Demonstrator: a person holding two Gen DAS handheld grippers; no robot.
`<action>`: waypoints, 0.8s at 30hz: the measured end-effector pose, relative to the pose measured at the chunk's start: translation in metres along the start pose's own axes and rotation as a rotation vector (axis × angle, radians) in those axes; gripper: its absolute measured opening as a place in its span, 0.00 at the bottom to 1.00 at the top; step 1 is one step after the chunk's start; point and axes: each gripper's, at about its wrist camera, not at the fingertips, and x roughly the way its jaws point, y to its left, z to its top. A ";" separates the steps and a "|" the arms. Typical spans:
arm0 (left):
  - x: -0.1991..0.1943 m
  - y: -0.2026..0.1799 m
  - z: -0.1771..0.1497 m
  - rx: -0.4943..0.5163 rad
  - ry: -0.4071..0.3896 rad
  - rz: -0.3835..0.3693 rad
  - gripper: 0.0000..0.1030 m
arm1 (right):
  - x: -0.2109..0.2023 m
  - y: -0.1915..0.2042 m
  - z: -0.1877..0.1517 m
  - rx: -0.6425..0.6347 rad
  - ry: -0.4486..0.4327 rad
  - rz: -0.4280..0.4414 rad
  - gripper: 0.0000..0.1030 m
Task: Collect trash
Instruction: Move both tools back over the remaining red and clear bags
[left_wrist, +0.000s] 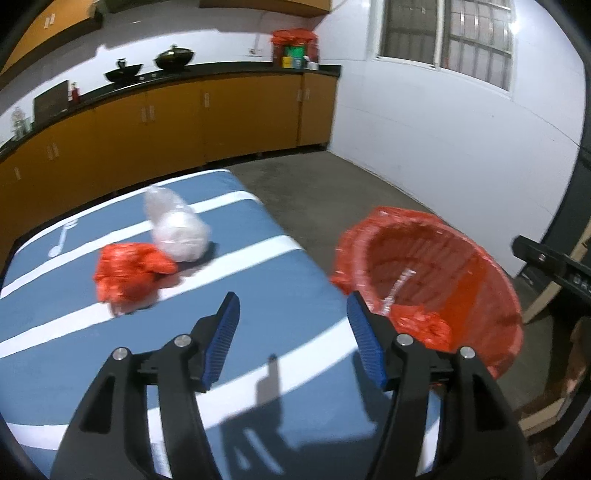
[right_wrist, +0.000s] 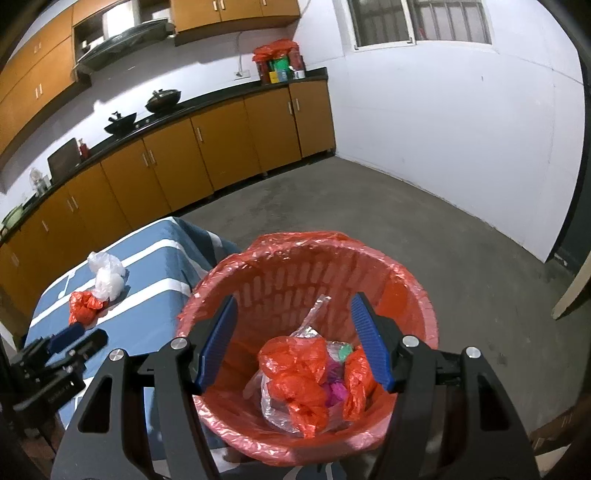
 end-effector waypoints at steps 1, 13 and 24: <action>-0.002 0.007 0.000 -0.007 -0.005 0.017 0.60 | 0.000 0.002 0.000 -0.006 -0.001 0.001 0.62; -0.003 0.112 0.013 -0.164 -0.039 0.257 0.68 | 0.012 0.037 0.000 -0.053 0.011 0.053 0.62; 0.039 0.149 0.030 -0.221 0.026 0.263 0.71 | 0.035 0.074 -0.001 -0.096 0.040 0.107 0.62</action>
